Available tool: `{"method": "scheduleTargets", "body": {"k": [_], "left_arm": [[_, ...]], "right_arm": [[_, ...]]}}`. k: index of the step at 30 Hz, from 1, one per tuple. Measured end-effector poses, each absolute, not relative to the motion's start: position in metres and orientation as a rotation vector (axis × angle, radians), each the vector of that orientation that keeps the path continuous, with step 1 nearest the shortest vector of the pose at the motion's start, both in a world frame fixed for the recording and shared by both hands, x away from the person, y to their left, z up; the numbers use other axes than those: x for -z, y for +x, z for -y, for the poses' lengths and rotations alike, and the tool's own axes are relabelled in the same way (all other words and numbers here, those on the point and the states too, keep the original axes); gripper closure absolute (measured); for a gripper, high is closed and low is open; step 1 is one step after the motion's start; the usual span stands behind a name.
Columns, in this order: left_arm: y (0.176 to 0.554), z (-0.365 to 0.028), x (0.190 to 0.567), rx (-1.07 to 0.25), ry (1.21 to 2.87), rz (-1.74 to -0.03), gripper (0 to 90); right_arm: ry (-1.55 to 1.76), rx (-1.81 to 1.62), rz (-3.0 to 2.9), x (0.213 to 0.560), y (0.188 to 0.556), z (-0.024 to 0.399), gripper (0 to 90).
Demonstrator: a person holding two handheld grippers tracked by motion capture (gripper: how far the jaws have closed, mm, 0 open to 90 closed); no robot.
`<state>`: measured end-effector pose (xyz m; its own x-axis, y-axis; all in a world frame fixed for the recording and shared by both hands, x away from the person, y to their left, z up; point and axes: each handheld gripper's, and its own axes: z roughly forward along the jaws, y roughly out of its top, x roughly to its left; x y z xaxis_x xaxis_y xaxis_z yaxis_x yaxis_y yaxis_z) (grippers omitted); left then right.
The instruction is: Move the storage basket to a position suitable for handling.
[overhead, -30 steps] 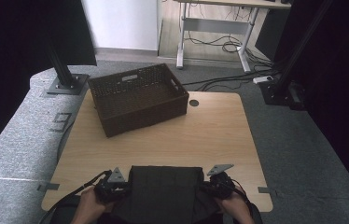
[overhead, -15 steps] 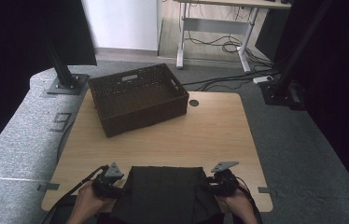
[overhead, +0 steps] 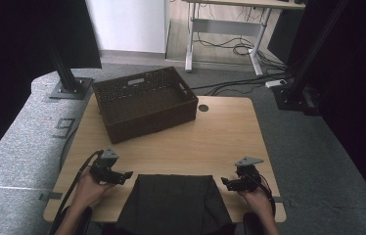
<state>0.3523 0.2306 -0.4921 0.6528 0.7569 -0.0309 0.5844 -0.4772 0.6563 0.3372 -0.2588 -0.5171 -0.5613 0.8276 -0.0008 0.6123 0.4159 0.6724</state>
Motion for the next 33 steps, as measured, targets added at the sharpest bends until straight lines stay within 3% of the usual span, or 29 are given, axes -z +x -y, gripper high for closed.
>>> {"method": "scheduleTargets", "body": {"k": [3, 7, 13, 33], "left_arm": [[0.365, -0.233, 0.484, -0.36, 2.218, -1.057, 8.8], [0.38, -0.234, 0.475, -0.383, 2.214, -1.074, 4.0], [0.4, -0.24, 0.463, -0.41, 2.19, -1.112, 0.0], [0.453, -0.267, 0.409, -0.56, 2.116, -1.224, 25.3]], "right_arm": [[1.264, -0.898, -2.306, 0.523, 0.342, 0.261, 11.9], [1.283, -0.89, -2.291, 0.532, 0.344, 0.265, 0.0], [1.314, -0.89, -2.273, 0.545, 0.348, 0.273, 0.0], [1.332, -0.939, -2.208, 0.558, 0.349, 0.281, 0.0]]}}
